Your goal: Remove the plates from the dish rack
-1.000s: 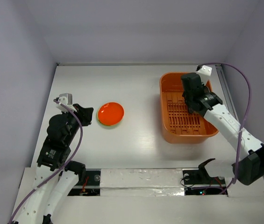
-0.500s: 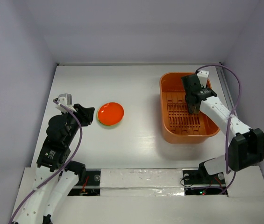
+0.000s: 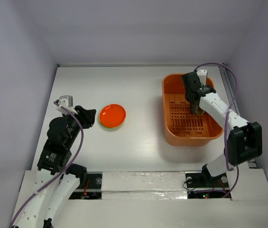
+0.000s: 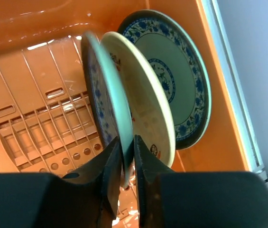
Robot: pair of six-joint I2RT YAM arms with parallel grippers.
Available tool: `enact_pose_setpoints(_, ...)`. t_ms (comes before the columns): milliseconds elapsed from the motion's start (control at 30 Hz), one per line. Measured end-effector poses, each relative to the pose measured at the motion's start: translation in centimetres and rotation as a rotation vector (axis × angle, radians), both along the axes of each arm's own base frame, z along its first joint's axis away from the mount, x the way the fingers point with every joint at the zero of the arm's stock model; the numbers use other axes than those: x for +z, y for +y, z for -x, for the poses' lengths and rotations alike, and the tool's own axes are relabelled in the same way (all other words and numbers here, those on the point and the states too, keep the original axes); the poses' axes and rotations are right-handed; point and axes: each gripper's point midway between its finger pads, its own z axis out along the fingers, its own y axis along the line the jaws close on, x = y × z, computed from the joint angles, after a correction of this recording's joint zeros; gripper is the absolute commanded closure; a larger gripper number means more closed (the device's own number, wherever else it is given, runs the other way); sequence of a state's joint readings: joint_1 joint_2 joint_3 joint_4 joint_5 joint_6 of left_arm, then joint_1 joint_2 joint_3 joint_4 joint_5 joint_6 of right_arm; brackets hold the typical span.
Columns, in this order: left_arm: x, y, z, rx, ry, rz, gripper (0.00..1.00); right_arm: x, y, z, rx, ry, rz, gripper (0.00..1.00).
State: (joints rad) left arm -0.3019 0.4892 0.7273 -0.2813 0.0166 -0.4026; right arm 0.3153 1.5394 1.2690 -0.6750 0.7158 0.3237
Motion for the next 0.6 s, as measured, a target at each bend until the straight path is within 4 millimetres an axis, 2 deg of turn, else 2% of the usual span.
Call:
enact_pose_setpoints(100, 0.0, 0.0, 0.0, 0.0, 0.0, 0.0, 0.73, 0.3, -0.3, 0.1, 0.005, 0.01, 0.025, 0.89)
enact_pose_setpoints(200, 0.0, 0.0, 0.0, 0.0, -0.001, 0.0, 0.73, 0.9, -0.7, 0.2, 0.001, 0.017, 0.046, 0.92)
enact_pose_setpoints(333, 0.0, 0.0, 0.0, 0.0, -0.001, 0.001, 0.73, 2.4, 0.4, -0.1, 0.033, -0.001, 0.046, 0.95)
enact_pose_setpoints(467, 0.0, 0.0, 0.0, 0.0, -0.001, 0.001, 0.73, 5.5, 1.6, -0.3, 0.063, -0.06, 0.042, 1.0)
enact_pose_setpoints(600, 0.1, 0.0, 0.0, 0.0, -0.002, 0.001, 0.73, 10.4, 2.4, 0.6, 0.085, -0.165, 0.021, 1.0)
